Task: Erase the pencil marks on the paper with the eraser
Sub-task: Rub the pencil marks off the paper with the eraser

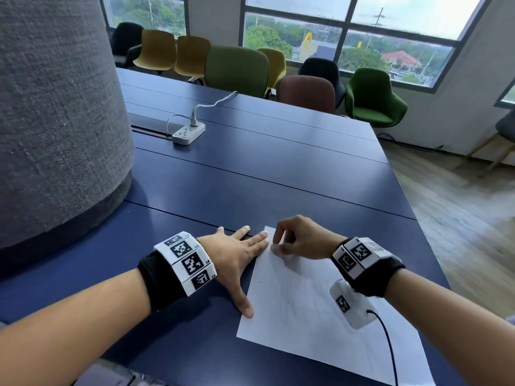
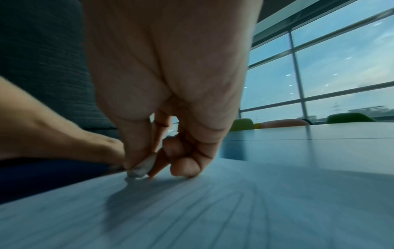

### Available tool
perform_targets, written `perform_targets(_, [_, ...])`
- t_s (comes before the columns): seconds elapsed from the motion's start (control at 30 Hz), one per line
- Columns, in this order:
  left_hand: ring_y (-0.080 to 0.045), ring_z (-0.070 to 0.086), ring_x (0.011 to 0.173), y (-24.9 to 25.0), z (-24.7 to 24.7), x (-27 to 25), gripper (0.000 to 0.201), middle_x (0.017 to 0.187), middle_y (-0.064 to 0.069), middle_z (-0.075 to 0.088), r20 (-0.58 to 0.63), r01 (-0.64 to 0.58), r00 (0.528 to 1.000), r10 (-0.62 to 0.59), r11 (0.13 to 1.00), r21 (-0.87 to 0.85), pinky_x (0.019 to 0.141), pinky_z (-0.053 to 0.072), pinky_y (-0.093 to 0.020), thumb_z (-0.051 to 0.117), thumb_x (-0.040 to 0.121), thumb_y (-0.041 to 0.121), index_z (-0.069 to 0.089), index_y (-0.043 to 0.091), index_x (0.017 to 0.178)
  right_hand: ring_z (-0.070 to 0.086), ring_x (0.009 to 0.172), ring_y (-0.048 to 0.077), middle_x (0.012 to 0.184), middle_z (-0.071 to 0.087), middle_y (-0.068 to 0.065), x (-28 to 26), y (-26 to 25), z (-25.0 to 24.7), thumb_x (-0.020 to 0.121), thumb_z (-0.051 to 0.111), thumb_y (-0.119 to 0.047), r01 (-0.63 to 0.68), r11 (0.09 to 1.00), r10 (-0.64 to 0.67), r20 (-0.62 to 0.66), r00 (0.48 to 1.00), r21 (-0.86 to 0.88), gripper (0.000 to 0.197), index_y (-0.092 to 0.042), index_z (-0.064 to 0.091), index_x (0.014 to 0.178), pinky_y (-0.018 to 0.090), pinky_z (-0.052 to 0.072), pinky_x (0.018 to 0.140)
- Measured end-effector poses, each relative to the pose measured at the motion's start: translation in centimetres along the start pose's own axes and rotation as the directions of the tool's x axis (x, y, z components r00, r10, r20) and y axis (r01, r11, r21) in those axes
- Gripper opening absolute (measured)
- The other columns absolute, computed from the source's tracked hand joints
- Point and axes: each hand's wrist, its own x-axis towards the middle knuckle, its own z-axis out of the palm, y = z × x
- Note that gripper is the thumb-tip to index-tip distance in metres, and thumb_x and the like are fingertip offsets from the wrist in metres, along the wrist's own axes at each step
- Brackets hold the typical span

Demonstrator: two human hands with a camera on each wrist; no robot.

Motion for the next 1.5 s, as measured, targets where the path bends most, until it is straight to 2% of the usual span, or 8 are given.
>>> perform_targets(0.13, [-0.019,-0.022,0.148,0.1,-0.1,0.0,0.147,0.159,0.019,-0.022,0.011,0.002,1.0,-0.002,1.0,-0.004,0.115,-0.003,-0.066,0.075,0.051,0.08,-0.019,0.031,0.153,0.049,0.049,0.0,0.053,0.057,-0.017,-1.0,-1.1,0.5,0.081,0.073,-0.027,0.042,0.999,-0.041,0.173,0.984,-0.003,0.006,-0.024,0.068,0.084,0.013,0.037,0.053])
perform_targets(0.3, [-0.018,-0.022,0.147,0.2,-0.1,-0.1,0.144,0.16,0.018,-0.022,0.012,0.003,1.0,-0.004,1.0,0.015,0.115,-0.002,-0.066,0.074,0.054,0.079,-0.016,0.028,0.154,0.053,0.054,-0.001,0.069,0.059,-0.011,-0.1,0.5,-0.3,0.084,0.073,-0.028,-0.051,0.999,0.051,-0.036,0.998,0.004,0.012,-0.021,0.065,0.088,0.009,0.037,0.052])
perform_targets(0.47, [-0.019,-0.022,0.148,0.2,-0.2,-0.1,0.145,0.159,0.019,-0.024,0.022,0.007,1.0,-0.007,1.0,0.023,0.115,-0.001,-0.065,0.074,0.054,0.08,-0.017,0.027,0.154,0.047,0.048,0.002,0.056,0.053,-0.01,-1.7,-0.8,0.8,0.083,0.073,-0.027,0.053,0.998,-0.055,0.152,0.987,0.015,0.009,-0.024,0.065,0.081,0.012,0.037,0.051])
perform_targets(0.63, [-0.019,-0.021,0.148,0.3,-0.2,-0.1,0.144,0.159,0.018,-0.023,0.023,0.007,1.0,-0.007,0.999,0.036,0.115,0.0,-0.066,0.074,0.054,0.079,-0.017,0.028,0.154,0.053,0.057,0.0,0.067,0.058,-0.012,-0.8,0.7,-0.3,0.085,0.072,-0.029,-0.033,0.999,0.034,-0.038,0.999,0.018,0.011,-0.023,0.063,0.085,0.01,0.036,0.054])
perform_targets(0.8, [-0.019,-0.022,0.148,0.4,-0.4,-0.1,0.144,0.159,0.018,-0.024,0.039,0.013,0.999,-0.014,0.999,0.039,0.115,-0.001,-0.065,0.074,0.055,0.079,-0.018,0.028,0.154,0.047,0.048,0.001,0.05,0.055,-0.018,-2.1,-0.5,0.9,0.082,0.073,-0.027,0.049,0.998,-0.055,0.155,0.986,0.047,0.008,-0.024,0.066,0.081,0.014,0.038,0.052])
perform_targets(1.0, [-0.022,-0.017,0.149,0.6,-0.5,-0.1,0.144,0.16,0.015,-0.022,0.032,0.018,0.999,-0.021,0.996,0.086,0.115,0.004,-0.066,0.073,0.055,0.08,-0.017,0.028,0.154,0.051,0.053,-0.002,0.065,0.058,-0.012,-1.0,0.8,-0.3,0.084,0.073,-0.029,-0.025,0.999,0.026,-0.032,0.999,0.029,0.009,-0.024,0.065,0.084,0.006,0.036,0.05])
perform_targets(1.13, [-0.027,-0.011,0.15,0.9,-0.5,-0.5,0.142,0.161,0.015,-0.02,0.024,0.002,1.0,-0.005,0.992,0.126,0.115,0.007,-0.065,0.073,0.054,0.08,-0.015,0.03,0.154,0.046,0.048,0.001,0.05,0.052,-0.014,-2.6,0.2,0.4,0.082,0.075,-0.025,0.036,0.996,-0.046,0.123,0.991,0.078,0.006,-0.024,0.068,0.082,0.012,0.036,0.052])
perform_targets(1.5, [-0.012,0.009,0.147,1.5,0.5,-0.5,0.115,0.163,0.004,0.008,-0.169,-0.095,0.98,0.104,0.994,0.059,0.113,0.03,-0.045,0.068,0.066,0.076,0.021,0.013,0.151,0.053,0.048,0.0,0.07,0.065,-0.003,-2.8,2.1,0.8,0.083,0.075,-0.029,-0.075,0.968,0.096,-0.077,0.992,0.239,0.014,-0.017,0.066,0.085,0.02,0.047,0.056])
